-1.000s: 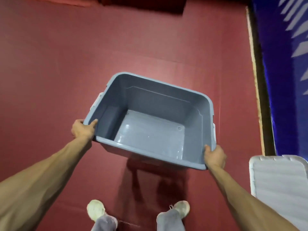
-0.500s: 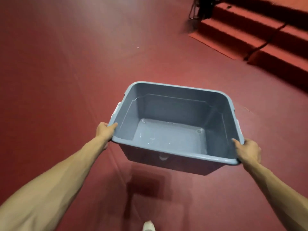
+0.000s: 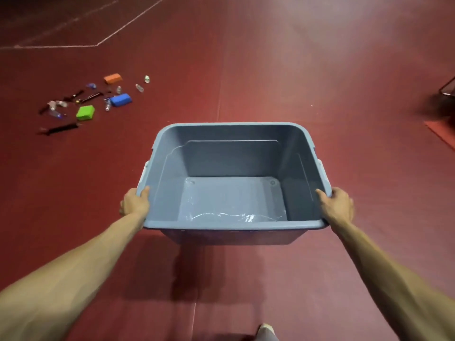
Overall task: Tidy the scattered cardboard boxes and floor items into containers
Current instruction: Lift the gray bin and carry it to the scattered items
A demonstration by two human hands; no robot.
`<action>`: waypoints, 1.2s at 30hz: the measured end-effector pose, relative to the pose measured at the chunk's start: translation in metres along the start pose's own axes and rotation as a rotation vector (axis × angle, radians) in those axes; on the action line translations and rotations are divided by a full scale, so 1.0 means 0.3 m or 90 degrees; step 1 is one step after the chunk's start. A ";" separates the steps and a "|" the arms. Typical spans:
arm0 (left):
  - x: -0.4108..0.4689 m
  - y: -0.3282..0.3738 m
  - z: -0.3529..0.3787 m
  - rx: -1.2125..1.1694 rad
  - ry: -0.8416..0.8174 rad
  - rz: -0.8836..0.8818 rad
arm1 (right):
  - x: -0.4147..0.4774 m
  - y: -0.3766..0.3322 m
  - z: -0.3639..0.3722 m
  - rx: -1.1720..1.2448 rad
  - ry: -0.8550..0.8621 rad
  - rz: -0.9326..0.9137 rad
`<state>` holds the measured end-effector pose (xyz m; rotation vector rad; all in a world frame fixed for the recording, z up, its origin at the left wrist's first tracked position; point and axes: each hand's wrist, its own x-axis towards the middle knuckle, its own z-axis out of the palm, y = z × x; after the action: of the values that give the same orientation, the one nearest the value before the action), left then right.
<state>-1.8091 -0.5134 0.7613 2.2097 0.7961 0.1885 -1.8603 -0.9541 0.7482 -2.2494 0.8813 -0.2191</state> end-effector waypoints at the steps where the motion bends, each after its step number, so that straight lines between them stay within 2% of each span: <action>1: 0.018 0.025 0.006 -0.002 0.018 -0.009 | 0.061 -0.049 0.013 0.001 -0.013 -0.014; 6: 0.152 0.097 -0.015 -0.003 0.095 -0.069 | 0.304 -0.300 0.140 -0.005 -0.083 -0.084; 11: 0.390 0.090 -0.075 -0.029 0.149 -0.148 | 0.443 -0.605 0.381 -0.028 -0.143 -0.160; 22: 1.169 0.056 -0.227 -0.056 0.188 -0.236 | 0.601 -1.348 1.000 -0.102 -0.204 -0.240; 30: 1.638 0.089 -0.293 -0.039 0.224 -0.259 | 0.734 -1.771 1.376 -0.109 -0.242 -0.270; 36: 2.084 0.155 -0.273 -0.036 0.253 -0.280 | 0.907 -2.083 1.754 -0.097 -0.279 -0.263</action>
<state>-1.3202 -0.1133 0.7820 1.9106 1.4515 0.4316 -1.1200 -0.5143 0.7501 -2.4667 0.2052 0.1591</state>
